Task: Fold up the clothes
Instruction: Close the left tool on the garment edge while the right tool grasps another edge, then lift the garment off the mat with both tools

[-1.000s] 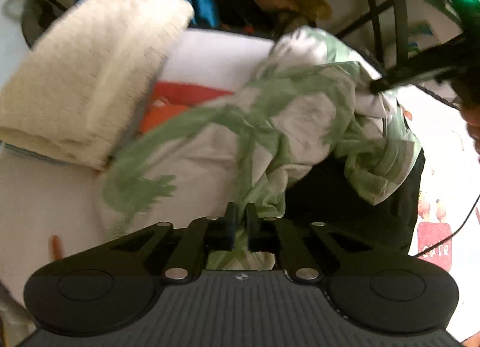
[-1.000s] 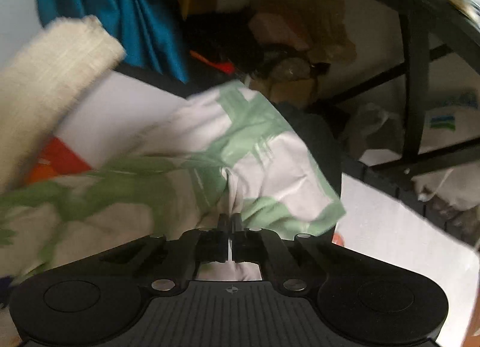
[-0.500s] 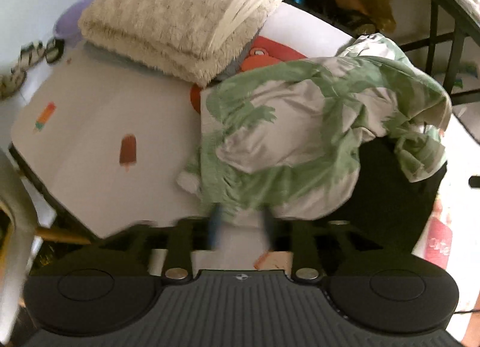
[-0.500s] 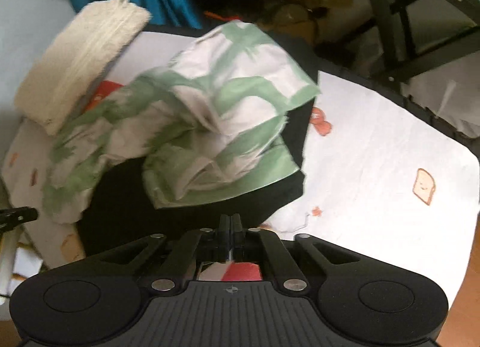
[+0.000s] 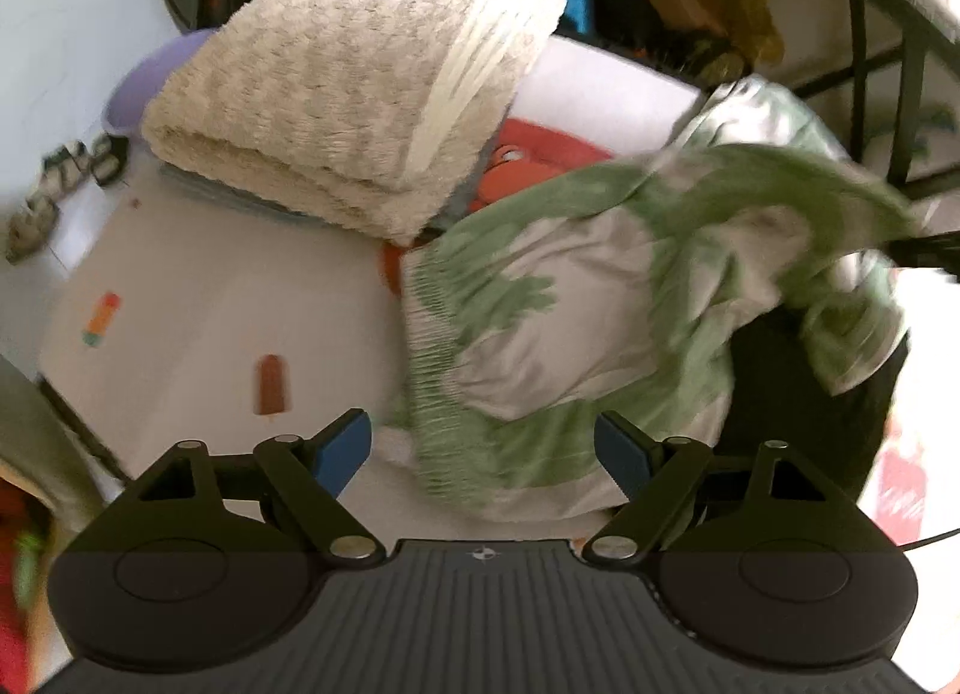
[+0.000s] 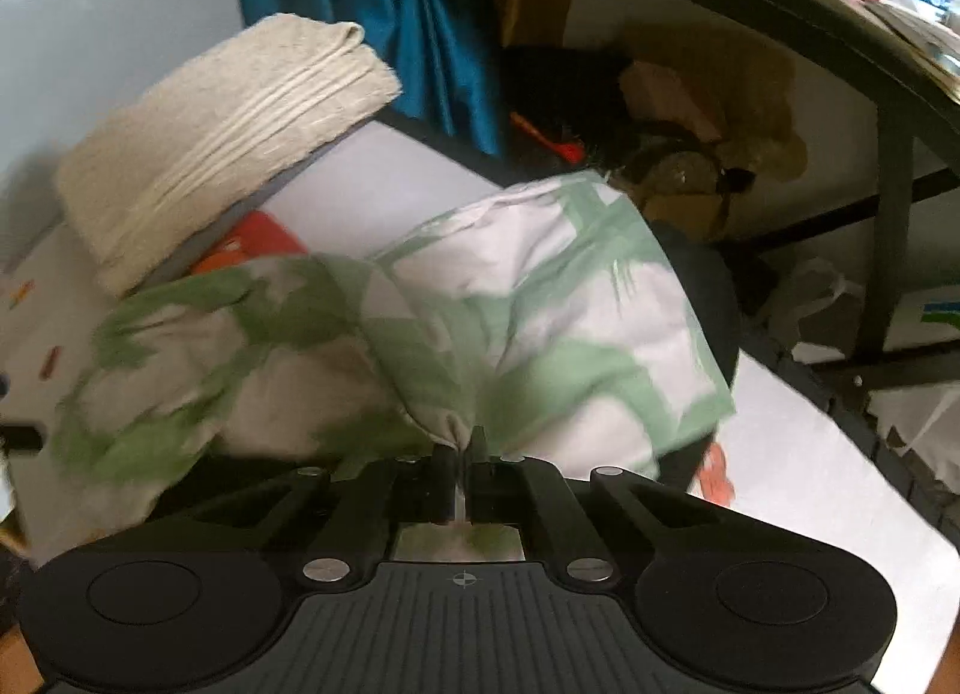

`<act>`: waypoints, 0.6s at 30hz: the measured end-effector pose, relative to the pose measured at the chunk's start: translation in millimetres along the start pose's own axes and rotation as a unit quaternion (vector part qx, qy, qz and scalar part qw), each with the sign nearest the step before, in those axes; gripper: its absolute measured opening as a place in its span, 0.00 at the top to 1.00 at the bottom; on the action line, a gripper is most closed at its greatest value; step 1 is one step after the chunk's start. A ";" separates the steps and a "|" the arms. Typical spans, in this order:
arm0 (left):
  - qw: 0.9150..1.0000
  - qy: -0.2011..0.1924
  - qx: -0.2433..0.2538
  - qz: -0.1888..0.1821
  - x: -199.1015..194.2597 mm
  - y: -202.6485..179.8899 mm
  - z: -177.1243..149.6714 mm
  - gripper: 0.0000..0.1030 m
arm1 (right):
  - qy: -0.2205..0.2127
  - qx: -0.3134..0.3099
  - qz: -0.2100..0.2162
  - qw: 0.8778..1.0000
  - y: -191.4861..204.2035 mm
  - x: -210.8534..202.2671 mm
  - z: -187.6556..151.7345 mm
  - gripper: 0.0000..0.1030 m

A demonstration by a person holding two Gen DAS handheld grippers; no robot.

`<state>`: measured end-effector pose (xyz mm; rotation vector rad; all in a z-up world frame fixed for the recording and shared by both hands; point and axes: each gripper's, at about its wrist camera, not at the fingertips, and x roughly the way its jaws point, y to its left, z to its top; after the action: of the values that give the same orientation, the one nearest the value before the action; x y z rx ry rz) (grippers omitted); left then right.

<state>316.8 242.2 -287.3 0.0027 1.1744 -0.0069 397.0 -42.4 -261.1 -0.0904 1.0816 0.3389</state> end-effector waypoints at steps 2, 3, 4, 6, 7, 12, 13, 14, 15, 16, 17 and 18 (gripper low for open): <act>1.000 0.003 0.007 0.004 0.4 6.0 -1.2 0.19 | 0.012 0.021 0.017 1.000 -0.7 -22.8 -14.6 0.98; 1.000 0.006 0.003 0.001 1.1 10.1 -1.2 0.19 | 0.022 0.030 0.021 0.999 -0.5 -35.3 -25.2 0.98; 1.000 0.012 -0.009 -0.009 2.4 14.2 -0.2 0.19 | 0.035 0.031 0.021 0.999 1.3 -44.4 -37.8 0.98; 0.998 0.023 -0.045 -0.036 5.7 21.4 3.6 0.19 | 0.061 0.032 0.020 0.997 4.8 -62.6 -63.2 0.98; 0.997 0.025 -0.060 -0.047 6.9 22.1 6.6 0.19 | 0.076 0.033 0.019 0.996 6.5 -69.4 -75.6 0.98; 0.986 0.025 -0.128 -0.103 12.2 13.7 28.1 0.19 | 0.115 0.049 0.009 0.992 8.6 -62.3 -99.1 0.98; 0.983 0.024 -0.142 -0.115 13.1 10.2 33.7 0.19 | 0.117 0.052 0.008 0.992 8.6 -60.4 -100.1 0.98; 0.979 0.027 -0.153 -0.131 16.1 4.2 40.6 0.19 | 0.118 0.056 0.007 0.991 8.5 -58.5 -101.0 0.98; 0.975 0.031 -0.164 -0.148 19.4 -2.4 47.9 0.19 | 0.120 0.060 0.006 0.991 8.5 -56.6 -101.9 0.98; 0.970 0.035 -0.174 -0.165 22.7 -9.0 55.1 0.18 | 0.122 0.064 0.006 0.990 8.5 -54.7 -102.9 0.98; 0.965 0.038 -0.185 -0.182 26.0 -15.6 62.4 0.16 | 0.124 0.068 0.005 0.990 8.4 -52.8 -103.8 0.98; 0.962 0.045 -0.185 -0.196 32.0 -26.4 69.9 0.16 | 0.126 0.072 0.004 0.989 8.4 -50.9 -104.8 0.98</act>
<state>393.5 215.3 -289.8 -0.5655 1.2370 -0.1368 283.8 -70.8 -265.0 -0.0001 1.3530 0.2594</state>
